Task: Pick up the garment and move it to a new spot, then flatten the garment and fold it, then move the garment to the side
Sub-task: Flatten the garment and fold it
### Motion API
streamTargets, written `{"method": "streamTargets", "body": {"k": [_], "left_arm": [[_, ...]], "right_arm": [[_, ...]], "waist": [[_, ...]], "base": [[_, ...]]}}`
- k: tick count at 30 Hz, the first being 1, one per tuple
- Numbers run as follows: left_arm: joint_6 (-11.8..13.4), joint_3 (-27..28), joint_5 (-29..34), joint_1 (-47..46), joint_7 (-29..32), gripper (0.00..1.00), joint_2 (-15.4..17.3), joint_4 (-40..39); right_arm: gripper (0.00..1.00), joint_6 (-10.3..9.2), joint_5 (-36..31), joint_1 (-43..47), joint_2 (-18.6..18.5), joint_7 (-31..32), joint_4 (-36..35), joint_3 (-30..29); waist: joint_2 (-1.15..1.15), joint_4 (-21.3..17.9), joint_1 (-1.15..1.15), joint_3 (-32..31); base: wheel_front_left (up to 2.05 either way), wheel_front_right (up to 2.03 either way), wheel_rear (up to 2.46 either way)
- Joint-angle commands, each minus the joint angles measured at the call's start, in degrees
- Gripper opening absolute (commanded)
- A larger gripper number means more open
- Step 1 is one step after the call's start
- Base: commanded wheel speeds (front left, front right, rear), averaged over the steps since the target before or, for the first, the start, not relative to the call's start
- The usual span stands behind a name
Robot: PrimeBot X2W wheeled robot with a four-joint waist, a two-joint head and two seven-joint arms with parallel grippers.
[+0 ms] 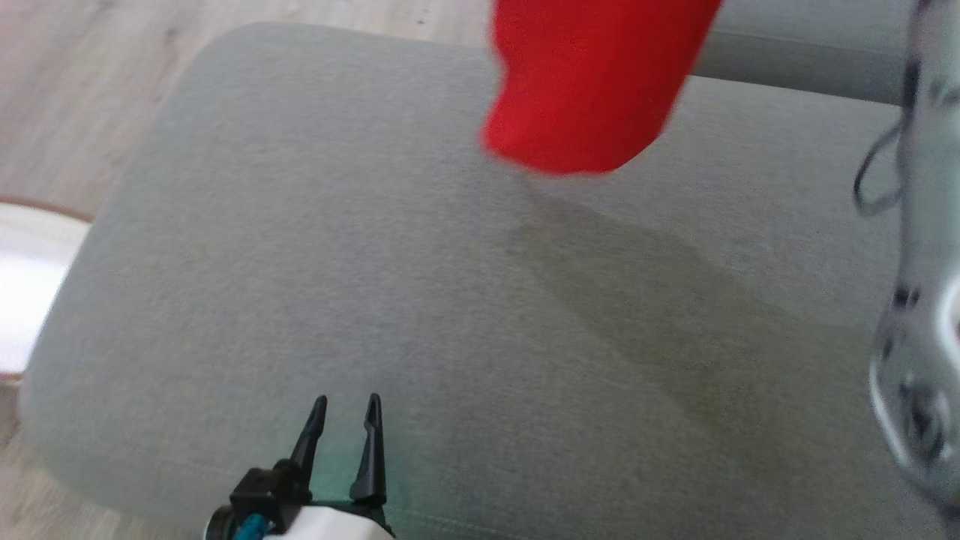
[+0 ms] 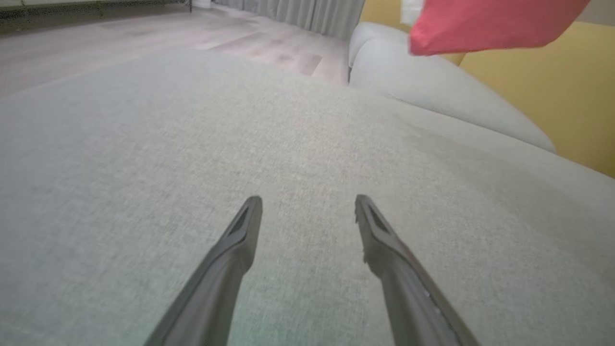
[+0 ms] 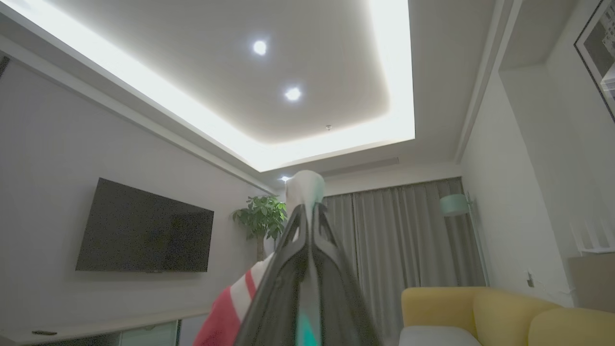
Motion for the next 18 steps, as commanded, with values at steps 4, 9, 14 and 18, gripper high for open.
{"method": "streamTargets", "body": {"k": [4, 9, 14, 18], "left_arm": [[-0.09, 3.0, 0.97, -2.51, -0.3, 1.0, 0.03, -2.11], [-0.22, 3.32, 1.38, -4.16, -0.3, 1.0, 0.03, -2.5], [-0.63, 4.21, 2.63, -5.41, -0.3, 1.0, 0.03, -2.16], [-0.85, 5.07, 3.03, -5.53, -0.3, 1.0, 0.03, -1.72]], "right_arm": [[0.0, 0.19, 2.95, 16.03, -2.64, -0.12, -4.37, 1.68], [0.0, 0.19, 5.79, 32.43, -7.73, -0.13, -6.32, 0.5], [1.0, 0.19, 6.93, 47.78, -8.07, -0.13, -5.76, -3.68], [1.0, 0.19, 6.34, 53.95, -5.19, -0.13, -6.48, -5.73]], "waist": [[0.0, -5.44, 0.0, 1.39], [0.0, -8.0, 0.0, 2.72], [0.0, -11.25, 0.0, 3.24], [0.0, -13.74, 0.0, 2.92]], "base": [[0.0, 0.0, 0.0], [0.0, 0.0, 0.0], [0.0, 0.0, 0.0], [0.0, 0.0, 0.0]]}}
